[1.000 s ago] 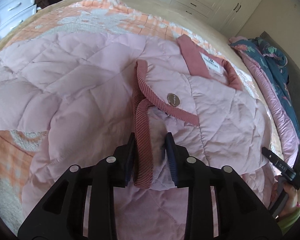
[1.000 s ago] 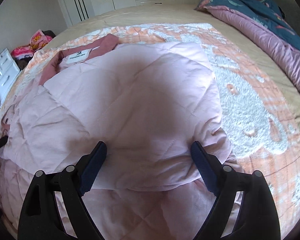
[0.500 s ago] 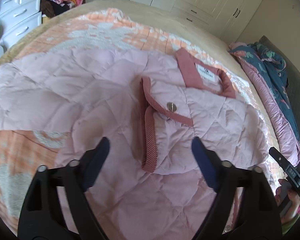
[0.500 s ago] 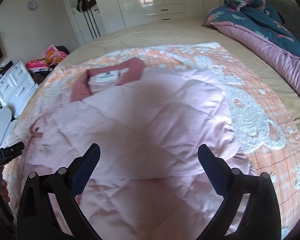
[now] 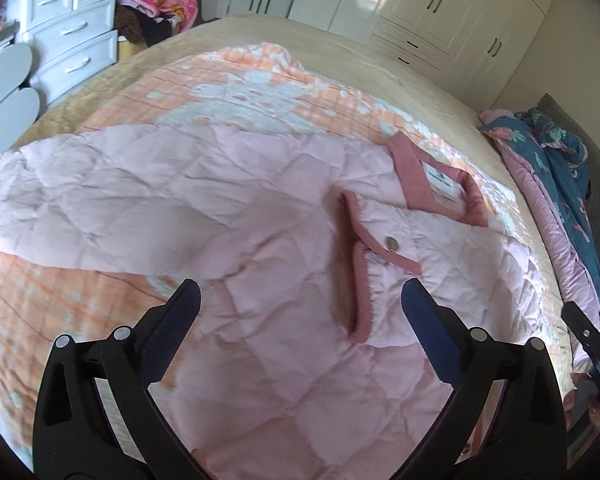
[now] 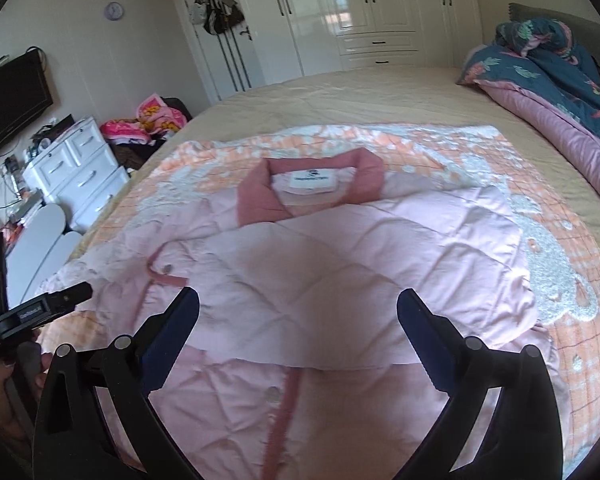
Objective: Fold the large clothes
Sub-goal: 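Move the left gripper to the other sleeve's cuff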
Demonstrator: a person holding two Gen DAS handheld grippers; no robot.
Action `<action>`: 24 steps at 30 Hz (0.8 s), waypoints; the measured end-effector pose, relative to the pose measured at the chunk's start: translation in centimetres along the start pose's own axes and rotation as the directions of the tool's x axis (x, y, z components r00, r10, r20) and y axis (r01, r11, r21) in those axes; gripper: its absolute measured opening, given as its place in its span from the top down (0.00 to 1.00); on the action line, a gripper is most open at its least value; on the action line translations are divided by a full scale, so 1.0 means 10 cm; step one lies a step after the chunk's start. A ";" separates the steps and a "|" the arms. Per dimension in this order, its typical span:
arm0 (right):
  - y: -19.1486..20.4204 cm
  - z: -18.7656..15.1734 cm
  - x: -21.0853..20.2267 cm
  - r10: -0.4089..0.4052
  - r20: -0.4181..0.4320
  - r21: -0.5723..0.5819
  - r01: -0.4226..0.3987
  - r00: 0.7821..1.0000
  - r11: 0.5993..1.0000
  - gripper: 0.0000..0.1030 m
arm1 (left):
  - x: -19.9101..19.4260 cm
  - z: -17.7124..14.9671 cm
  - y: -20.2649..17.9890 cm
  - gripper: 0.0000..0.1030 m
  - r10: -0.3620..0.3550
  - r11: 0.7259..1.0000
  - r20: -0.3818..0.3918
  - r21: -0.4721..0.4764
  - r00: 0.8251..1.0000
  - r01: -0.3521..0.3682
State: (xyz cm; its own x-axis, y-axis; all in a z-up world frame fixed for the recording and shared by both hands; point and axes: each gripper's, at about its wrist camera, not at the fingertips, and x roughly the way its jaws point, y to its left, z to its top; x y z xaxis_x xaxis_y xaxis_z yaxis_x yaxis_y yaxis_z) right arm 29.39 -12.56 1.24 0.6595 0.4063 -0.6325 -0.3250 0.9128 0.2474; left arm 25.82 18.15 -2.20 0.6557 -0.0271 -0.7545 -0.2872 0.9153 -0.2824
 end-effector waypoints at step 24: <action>1.61 0.22 0.23 0.189 -0.036 -0.204 -0.193 0.981 0.960 0.04 | -0.45 0.27 1.16 0.09 0.185 0.958 0.093 -0.238 0.978 -0.159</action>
State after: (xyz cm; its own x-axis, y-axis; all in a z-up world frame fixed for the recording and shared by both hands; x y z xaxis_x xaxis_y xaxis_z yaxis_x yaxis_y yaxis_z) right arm 27.15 3.19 5.43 0.5610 0.5699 -0.6004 -0.5773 0.7892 0.2096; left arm 21.45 29.96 -0.51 0.6531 0.1803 -0.7355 -0.5458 0.7854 -0.2921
